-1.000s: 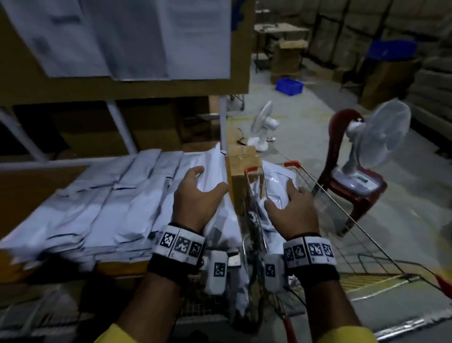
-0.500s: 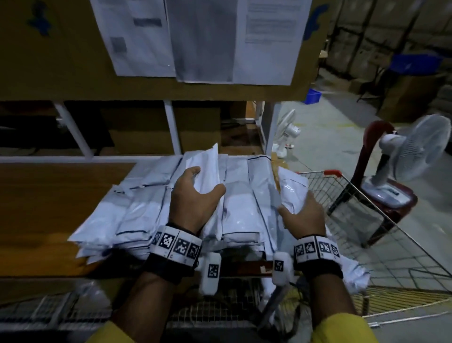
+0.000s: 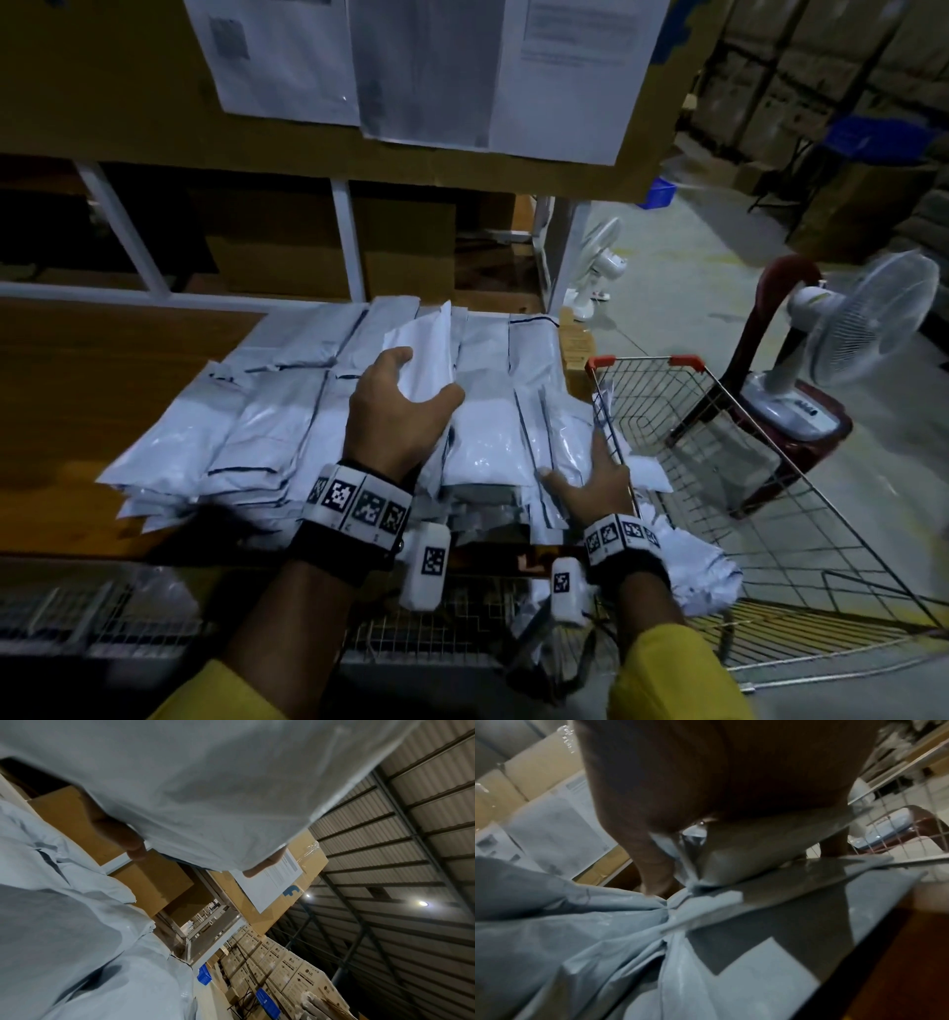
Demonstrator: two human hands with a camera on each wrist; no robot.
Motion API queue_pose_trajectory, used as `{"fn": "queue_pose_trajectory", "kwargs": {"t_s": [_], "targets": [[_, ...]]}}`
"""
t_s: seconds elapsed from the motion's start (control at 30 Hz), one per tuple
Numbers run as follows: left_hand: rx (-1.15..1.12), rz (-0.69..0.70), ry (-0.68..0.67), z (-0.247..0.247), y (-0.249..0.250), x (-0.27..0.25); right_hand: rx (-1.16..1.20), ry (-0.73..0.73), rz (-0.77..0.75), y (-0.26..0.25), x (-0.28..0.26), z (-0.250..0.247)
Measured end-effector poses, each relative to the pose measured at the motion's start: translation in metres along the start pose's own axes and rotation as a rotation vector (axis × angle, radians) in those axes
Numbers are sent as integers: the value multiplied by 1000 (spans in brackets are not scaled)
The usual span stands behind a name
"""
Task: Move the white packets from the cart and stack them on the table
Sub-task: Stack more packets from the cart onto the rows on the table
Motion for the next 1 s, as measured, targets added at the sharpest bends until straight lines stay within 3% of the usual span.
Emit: {"fn": "queue_pose_trajectory", "kwargs": {"t_s": [0.3, 0.67, 0.87, 1.0], "targets": [[25, -58, 7, 16, -4, 6, -22, -38, -65, -16, 8, 0], [48, -66, -39, 30, -26, 19, -250, -39, -102, -33, 20, 14], [38, 13, -96, 41, -30, 18, -129, 39, -55, -25, 26, 16], [48, -6, -126, 45, -34, 20, -162, 33, -54, -29, 27, 19]]}}
Point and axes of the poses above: each hand's wrist, its own x-axis towards the middle knuckle, its own z-axis out of the palm, y = z × x, the point moved 5 cm from there along x, towards the middle knuckle, and after that the axes turned 1 degree about y, right-handed, at the moved point
